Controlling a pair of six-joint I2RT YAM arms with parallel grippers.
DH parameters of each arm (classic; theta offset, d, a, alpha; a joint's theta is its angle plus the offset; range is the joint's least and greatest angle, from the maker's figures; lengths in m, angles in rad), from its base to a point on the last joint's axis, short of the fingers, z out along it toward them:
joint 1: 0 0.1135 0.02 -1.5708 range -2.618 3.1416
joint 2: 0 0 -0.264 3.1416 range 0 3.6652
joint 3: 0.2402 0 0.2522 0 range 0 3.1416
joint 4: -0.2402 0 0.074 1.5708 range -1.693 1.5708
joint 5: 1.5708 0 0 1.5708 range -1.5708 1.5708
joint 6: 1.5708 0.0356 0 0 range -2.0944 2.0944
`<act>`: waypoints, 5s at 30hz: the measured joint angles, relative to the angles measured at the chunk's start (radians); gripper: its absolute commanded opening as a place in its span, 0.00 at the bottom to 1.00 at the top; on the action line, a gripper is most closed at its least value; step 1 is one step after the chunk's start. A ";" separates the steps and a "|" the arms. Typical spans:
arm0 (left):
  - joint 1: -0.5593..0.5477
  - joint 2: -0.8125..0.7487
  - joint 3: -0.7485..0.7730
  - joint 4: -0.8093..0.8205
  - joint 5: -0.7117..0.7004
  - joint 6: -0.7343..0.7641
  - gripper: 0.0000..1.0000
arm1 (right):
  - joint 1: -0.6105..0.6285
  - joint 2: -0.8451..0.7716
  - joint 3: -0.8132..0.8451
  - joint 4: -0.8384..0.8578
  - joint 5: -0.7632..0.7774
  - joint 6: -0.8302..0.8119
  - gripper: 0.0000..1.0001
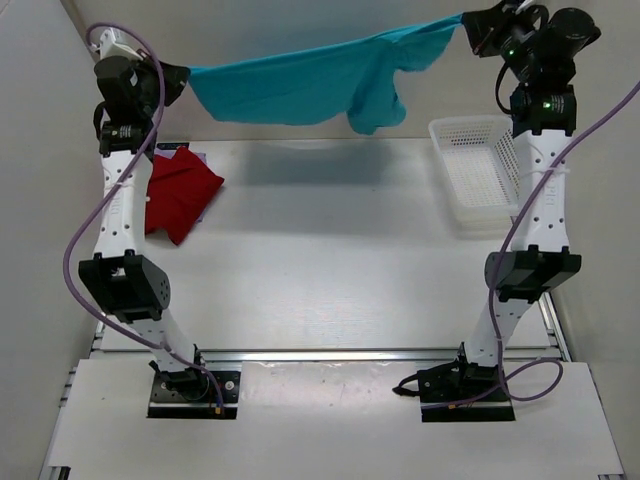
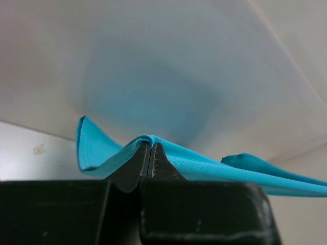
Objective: Fold and stack the t-shirts
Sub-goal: Flatten out the tshirt, then fold the flattened tshirt in 1/3 of the way
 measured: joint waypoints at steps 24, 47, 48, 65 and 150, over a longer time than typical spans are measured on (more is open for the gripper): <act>0.035 -0.826 -1.660 0.166 -0.050 0.029 0.00 | 0.060 -0.891 -1.677 -0.363 0.210 -0.108 0.00; 0.023 -0.692 -1.702 0.233 -0.027 -0.007 0.00 | 0.069 -0.535 -1.543 -0.356 0.161 -0.045 0.00; 0.020 -0.665 -1.691 0.251 -0.031 -0.018 0.00 | 0.073 -0.496 -1.508 -0.346 0.163 -0.044 0.00; -0.007 -0.356 -1.465 0.372 -0.093 -0.079 0.00 | 0.072 -0.135 -1.191 -0.264 0.158 -0.033 0.00; -0.002 -0.529 -1.767 0.607 -0.109 -0.181 0.00 | -0.070 -0.332 -1.828 0.457 0.290 0.336 0.00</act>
